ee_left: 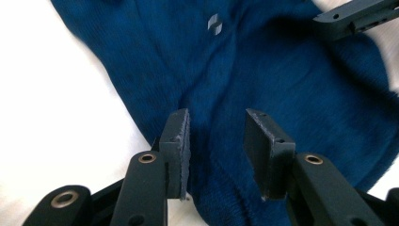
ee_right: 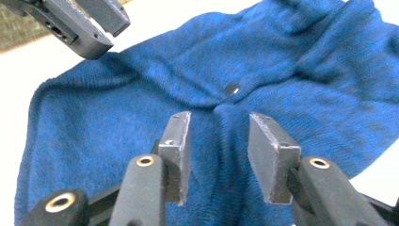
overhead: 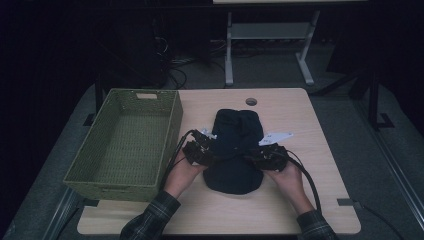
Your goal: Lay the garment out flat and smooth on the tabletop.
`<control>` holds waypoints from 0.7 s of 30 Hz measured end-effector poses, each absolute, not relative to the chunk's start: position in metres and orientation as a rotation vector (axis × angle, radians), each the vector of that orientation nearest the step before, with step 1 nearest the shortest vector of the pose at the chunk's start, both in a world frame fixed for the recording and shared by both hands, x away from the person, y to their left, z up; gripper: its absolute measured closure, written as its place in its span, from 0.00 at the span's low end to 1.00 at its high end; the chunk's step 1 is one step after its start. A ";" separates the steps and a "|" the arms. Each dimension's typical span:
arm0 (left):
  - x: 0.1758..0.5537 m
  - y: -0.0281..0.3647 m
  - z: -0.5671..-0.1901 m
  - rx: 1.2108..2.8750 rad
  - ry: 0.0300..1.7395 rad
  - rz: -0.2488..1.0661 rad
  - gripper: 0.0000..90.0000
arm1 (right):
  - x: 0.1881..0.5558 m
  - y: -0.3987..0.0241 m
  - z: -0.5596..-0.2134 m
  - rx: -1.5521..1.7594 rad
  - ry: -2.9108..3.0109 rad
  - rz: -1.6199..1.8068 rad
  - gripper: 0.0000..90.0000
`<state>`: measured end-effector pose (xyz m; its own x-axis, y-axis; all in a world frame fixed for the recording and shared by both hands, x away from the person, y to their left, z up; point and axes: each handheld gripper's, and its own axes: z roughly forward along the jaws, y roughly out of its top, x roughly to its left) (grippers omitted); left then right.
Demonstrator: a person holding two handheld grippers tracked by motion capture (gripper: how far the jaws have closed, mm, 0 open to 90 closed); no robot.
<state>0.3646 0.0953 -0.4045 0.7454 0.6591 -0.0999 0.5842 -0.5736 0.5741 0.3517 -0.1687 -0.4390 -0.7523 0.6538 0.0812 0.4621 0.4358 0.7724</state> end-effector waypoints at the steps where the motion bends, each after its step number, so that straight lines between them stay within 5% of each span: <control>1: 0.366 0.096 -0.402 2.338 0.926 0.174 0.72 | 0.352 -0.172 -0.437 0.982 2.441 1.227 0.69; 8: 0.390 0.090 -0.409 2.327 0.944 0.193 0.97 | 0.366 -0.190 -0.442 1.066 2.393 1.152 0.97; 21: 0.411 0.086 -0.450 2.397 0.996 0.164 1.00 | 0.377 -0.184 -0.466 1.093 2.476 1.010 1.00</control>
<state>0.4112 0.0860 -0.4495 0.7201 0.6881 -0.0889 0.6230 -0.5849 0.5193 0.3772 -0.1836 -0.4661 -0.6864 0.7258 0.0459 0.5508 0.4776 0.6845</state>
